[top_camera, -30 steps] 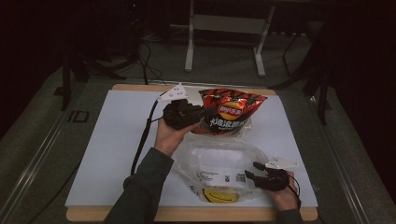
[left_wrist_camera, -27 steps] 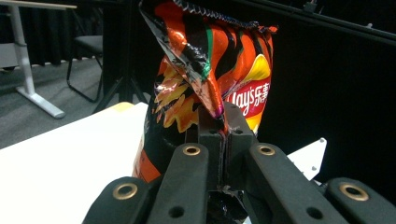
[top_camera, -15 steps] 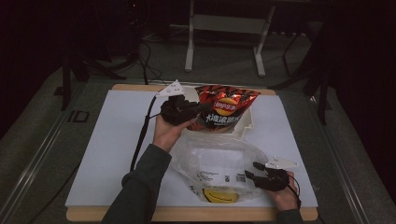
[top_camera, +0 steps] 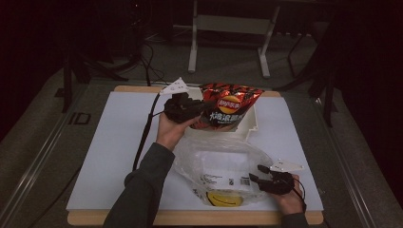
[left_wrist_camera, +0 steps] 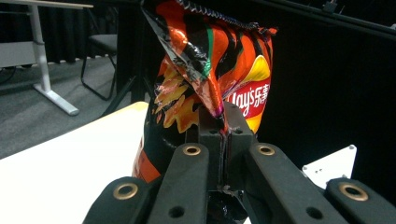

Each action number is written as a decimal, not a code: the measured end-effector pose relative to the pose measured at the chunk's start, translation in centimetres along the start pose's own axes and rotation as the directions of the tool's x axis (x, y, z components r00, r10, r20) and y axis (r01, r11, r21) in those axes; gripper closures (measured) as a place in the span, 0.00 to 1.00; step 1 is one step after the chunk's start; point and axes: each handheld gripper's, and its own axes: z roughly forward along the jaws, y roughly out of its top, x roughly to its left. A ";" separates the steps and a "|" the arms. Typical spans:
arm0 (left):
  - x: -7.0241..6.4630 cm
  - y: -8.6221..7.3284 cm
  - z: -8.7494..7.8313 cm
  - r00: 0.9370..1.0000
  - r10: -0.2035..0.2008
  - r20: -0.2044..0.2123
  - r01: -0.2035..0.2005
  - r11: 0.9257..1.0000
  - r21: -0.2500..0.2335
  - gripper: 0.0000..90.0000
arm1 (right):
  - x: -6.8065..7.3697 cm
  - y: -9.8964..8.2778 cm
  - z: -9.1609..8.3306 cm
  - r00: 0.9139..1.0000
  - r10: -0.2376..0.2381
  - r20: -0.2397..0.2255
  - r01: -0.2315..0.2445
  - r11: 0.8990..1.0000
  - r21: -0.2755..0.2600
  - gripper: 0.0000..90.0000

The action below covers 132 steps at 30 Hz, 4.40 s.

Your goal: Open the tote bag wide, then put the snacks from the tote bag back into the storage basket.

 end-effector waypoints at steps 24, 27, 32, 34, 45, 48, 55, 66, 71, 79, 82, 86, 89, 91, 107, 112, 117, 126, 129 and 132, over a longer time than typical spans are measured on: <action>1.3 0.4 1.1 1.000 0.000 -0.008 0.000 1.000 -0.008 0.99 | 0.0 0.0 0.0 1.000 0.000 -0.002 0.000 1.000 -0.001 0.49; 1.4 0.4 1.3 1.000 0.003 -0.010 -0.003 1.000 -0.009 0.99 | 0.0 0.0 0.0 1.000 -0.001 -0.001 0.001 1.000 0.000 0.49; 1.6 0.5 1.5 1.000 0.000 -0.009 0.000 1.000 -0.013 0.99 | 0.0 0.0 -0.1 1.000 -0.001 0.000 0.001 1.000 -0.001 0.49; 1.8 0.4 1.5 1.000 -0.003 -0.007 0.003 1.000 -0.013 0.99 | 0.0 0.0 -0.1 1.000 -0.002 -0.001 0.002 1.000 -0.001 0.49; 2.4 0.1 2.2 1.000 -0.019 -0.008 0.019 1.000 -0.018 0.99 | 0.0 0.0 -0.1 1.000 0.004 -0.003 -0.004 1.000 -0.002 0.49; 2.7 0.1 2.4 1.000 -0.026 -0.011 0.026 0.999 -0.019 0.99 | 0.0 0.0 -0.1 1.000 0.003 -0.003 -0.003 1.000 -0.004 0.49; 3.3 0.1 2.6 0.999 -0.033 -0.023 0.032 0.999 -0.019 0.99 | -0.1 -0.1 -0.1 1.000 0.005 -0.004 -0.005 1.000 -0.008 0.49; 3.9 0.4 3.1 0.998 -0.050 -0.023 0.049 0.998 -0.035 0.99 | -0.1 -0.1 -0.2 1.000 0.012 -0.006 -0.012 1.000 -0.012 0.50; 4.2 0.7 3.2 0.998 -0.054 -0.024 0.053 0.997 -0.047 0.99 | -0.2 -0.1 -0.2 1.000 0.017 -0.008 -0.017 1.000 -0.018 0.50; 4.9 0.6 3.5 0.998 -0.062 -0.034 0.060 0.997 -0.043 0.99 | -0.2 -0.1 -0.3 1.000 0.020 -0.012 -0.020 1.000 -0.021 0.50; 5.2 0.6 3.7 0.997 -0.065 -0.039 0.064 0.997 -0.042 0.99 | -0.2 -0.1 -0.3 1.000 0.022 -0.013 -0.022 1.000 -0.022 0.50; 5.6 0.6 3.9 0.996 -0.073 -0.043 0.071 0.996 -0.050 0.99 | -0.2 -0.1 -0.3 1.000 0.021 -0.013 -0.021 1.000 -0.022 0.50; 6.0 0.3 4.2 0.995 -0.078 -0.054 0.076 0.996 -0.046 0.99 | -0.2 -0.1 -0.3 1.000 0.021 -0.014 -0.021 1.000 -0.023 0.50; 6.0 0.3 4.2 0.995 -0.078 -0.054 0.076 0.996 -0.046 0.99 | -0.2 -0.1 -0.3 1.000 0.020 -0.014 -0.021 1.000 -0.023 0.50; 8.6 -1.5 6.1 0.989 -0.107 -0.104 0.107 0.994 -0.006 0.99 | -0.3 -0.2 -0.4 1.000 0.026 -0.018 -0.027 0.999 -0.032 0.49; 9.7 -2.0 6.2 0.983 -0.131 -0.127 0.132 0.991 0.004 0.99 | -0.3 -0.2 -0.4 0.999 0.027 -0.019 -0.027 0.999 -0.034 0.49; 10.5 -2.5 6.5 0.979 -0.150 -0.135 0.154 0.988 0.013 0.99 | -0.3 -0.2 -0.4 0.999 0.029 -0.019 -0.029 0.999 -0.033 0.49; 11.5 -3.4 7.0 0.971 -0.170 -0.170 0.180 0.982 0.051 0.99 | -0.3 -0.2 -0.4 0.999 0.029 -0.019 -0.030 0.999 -0.040 0.49; 12.0 -3.6 6.9 0.964 -0.179 -0.195 0.194 0.979 0.059 0.99 | -0.3 -0.2 -0.5 0.999 0.029 -0.017 -0.030 0.999 -0.046 0.49; 12.2 -3.8 6.8 0.962 -0.171 -0.212 0.190 0.979 0.073 0.98 | -0.3 -0.2 -0.5 0.999 0.028 -0.016 -0.028 0.999 -0.046 0.49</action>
